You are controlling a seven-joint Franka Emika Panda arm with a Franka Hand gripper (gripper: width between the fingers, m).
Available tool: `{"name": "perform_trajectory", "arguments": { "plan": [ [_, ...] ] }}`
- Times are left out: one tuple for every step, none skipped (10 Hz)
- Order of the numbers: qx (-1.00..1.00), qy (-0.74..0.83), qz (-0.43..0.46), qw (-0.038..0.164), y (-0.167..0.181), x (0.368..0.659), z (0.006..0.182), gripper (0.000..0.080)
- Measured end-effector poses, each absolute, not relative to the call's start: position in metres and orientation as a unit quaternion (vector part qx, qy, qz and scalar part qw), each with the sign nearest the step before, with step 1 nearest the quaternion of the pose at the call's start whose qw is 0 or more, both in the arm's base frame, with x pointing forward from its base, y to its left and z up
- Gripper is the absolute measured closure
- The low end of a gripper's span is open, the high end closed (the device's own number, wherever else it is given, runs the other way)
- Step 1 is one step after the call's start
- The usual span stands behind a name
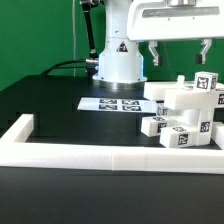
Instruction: Assemble chair
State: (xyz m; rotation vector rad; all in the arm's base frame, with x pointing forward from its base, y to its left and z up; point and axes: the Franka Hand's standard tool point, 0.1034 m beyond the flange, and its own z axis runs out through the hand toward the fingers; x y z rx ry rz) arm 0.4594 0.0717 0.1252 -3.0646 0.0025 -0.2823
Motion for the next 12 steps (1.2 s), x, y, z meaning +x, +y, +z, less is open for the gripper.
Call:
{"name": "perform_trajectory", "arguments": {
  "plan": [
    [-0.996, 0.005, -0.083, 0.027, 0.067, 0.446, 0.115, 0.0151],
    [-0.997, 0.016, -0.076, 0.027, 0.066, 0.444, 0.111, 0.0151],
    [-0.996, 0.029, -0.082, 0.028, 0.067, 0.454, 0.113, 0.0151],
    [-0.996, 0.024, -0.081, 0.024, 0.065, 0.453, 0.11, 0.0151],
    [-0.996, 0.024, -0.08, 0.024, 0.065, 0.453, 0.11, 0.0151],
    [-0.996, 0.024, -0.08, 0.024, 0.065, 0.452, 0.11, 0.0151],
    [-0.996, 0.019, -0.086, 0.019, 0.067, 0.443, 0.104, 0.0151],
    [-0.996, 0.015, -0.084, 0.013, 0.07, 0.431, 0.094, 0.0151],
    [-0.997, 0.007, -0.076, 0.008, 0.073, 0.42, 0.085, 0.0151],
    [-0.998, 0.003, -0.07, 0.005, 0.073, 0.409, 0.079, 0.0151],
    [-0.998, 0.004, -0.059, 0.004, 0.072, 0.407, 0.076, 0.0151],
    [-0.998, 0.004, -0.057, 0.001, 0.071, 0.409, 0.073, 0.0151]
  ]
}}
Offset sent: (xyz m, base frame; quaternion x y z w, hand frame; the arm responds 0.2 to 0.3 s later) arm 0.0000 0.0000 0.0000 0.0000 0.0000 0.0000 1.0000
